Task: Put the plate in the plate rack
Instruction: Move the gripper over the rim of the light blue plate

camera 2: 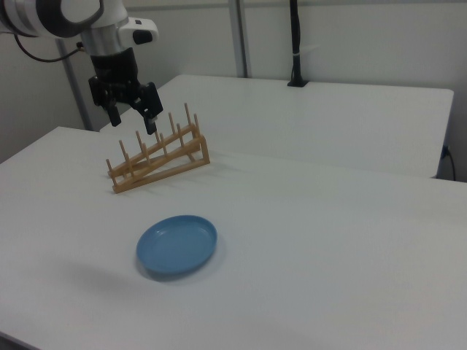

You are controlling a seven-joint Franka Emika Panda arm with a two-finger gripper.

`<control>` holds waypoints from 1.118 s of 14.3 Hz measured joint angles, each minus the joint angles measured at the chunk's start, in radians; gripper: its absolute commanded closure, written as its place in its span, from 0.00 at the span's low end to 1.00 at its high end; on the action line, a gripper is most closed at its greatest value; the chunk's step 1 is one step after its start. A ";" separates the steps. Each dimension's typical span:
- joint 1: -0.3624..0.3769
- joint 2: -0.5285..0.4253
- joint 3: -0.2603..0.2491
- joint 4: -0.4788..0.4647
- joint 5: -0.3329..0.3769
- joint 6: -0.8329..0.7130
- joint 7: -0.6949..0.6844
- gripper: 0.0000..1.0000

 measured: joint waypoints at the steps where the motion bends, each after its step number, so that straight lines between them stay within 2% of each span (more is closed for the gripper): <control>1: 0.000 0.000 0.000 0.000 0.000 0.000 0.000 0.00; 13: 0.002 0.000 0.001 -0.005 0.000 0.000 0.003 0.00; 16: 0.002 0.000 0.001 -0.028 -0.003 0.000 0.112 0.00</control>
